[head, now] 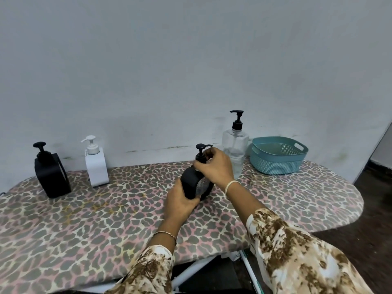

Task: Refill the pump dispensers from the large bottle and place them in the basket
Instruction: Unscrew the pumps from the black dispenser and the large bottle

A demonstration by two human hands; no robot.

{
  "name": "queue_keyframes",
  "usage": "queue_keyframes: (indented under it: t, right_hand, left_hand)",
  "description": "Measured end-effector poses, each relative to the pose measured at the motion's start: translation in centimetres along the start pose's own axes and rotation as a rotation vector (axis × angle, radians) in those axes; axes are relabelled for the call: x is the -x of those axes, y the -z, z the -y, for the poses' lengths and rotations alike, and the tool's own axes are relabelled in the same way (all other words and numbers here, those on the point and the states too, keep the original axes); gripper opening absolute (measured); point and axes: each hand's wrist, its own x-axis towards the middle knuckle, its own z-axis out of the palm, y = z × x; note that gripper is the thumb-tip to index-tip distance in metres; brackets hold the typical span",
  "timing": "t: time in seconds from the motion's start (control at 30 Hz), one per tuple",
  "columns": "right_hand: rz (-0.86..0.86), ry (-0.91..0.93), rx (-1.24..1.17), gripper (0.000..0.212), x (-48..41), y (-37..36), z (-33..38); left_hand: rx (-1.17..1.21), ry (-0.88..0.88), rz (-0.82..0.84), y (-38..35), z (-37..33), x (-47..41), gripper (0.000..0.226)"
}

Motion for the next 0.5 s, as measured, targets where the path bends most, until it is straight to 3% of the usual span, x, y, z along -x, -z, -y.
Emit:
queue_keyframes:
  t: [0.2, 0.3, 0.5]
  right_hand:
    - [-0.066, -0.124, -0.493, 0.038, -0.5, 2.5, 1.5]
    - [-0.101, -0.186, -0.767, 0.044, -0.5, 4.5, 1.8]
    - [-0.264, -0.177, -0.963, 0.043, -0.1, 7.9, 0.3]
  left_hand:
    - [-0.044, 0.040, -0.037, 0.1, -0.6, 0.7, 0.069]
    - [-0.043, 0.083, -0.086, 0.3, -1.1, 1.4, 0.082]
    - [-0.079, 0.126, -0.139, 0.8, -1.3, 2.1, 0.086]
